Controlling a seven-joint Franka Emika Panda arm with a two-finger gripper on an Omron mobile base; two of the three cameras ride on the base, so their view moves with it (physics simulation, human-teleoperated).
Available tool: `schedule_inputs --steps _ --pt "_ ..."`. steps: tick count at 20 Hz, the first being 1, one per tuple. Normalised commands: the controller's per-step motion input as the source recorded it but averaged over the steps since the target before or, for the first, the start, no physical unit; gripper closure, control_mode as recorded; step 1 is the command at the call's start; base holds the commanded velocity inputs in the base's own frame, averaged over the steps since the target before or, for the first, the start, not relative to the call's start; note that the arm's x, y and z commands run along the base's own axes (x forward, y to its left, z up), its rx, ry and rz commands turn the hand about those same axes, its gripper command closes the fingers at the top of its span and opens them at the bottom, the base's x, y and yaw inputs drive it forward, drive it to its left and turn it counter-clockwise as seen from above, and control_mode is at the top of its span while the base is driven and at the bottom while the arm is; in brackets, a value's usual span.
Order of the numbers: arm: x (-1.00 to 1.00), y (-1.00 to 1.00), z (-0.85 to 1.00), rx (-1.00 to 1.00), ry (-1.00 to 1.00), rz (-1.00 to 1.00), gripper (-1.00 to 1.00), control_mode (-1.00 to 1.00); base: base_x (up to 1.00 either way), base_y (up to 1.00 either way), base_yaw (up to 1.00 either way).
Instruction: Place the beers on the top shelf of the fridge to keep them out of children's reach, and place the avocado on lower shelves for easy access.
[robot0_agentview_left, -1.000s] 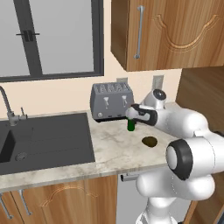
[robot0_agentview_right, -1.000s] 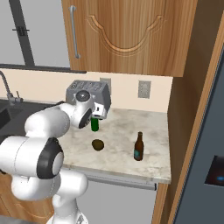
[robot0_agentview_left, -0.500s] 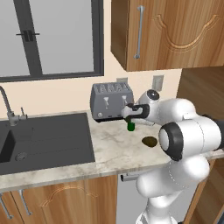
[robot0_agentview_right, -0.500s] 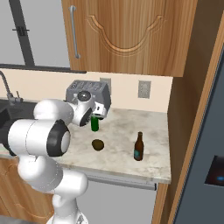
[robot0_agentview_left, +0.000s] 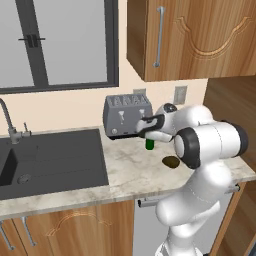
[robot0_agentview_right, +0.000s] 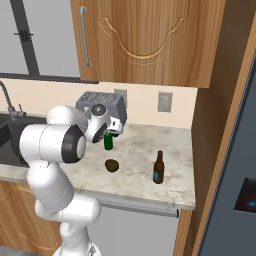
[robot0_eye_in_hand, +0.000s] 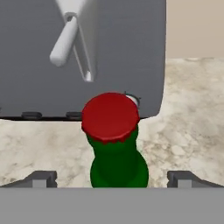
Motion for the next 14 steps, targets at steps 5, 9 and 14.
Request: schedule_inputs --steps 5,9,14 --pt "0.28 0.00 -0.19 0.00 0.00 0.00 -1.00 -1.00 0.00 0.00 0.00" --pt "0.28 0.00 -0.20 0.00 0.00 0.00 -1.00 -1.00 0.00 0.00 0.00" --pt "0.25 0.00 -0.26 0.00 -0.01 0.00 -1.00 -1.00 0.00 0.00 0.00"
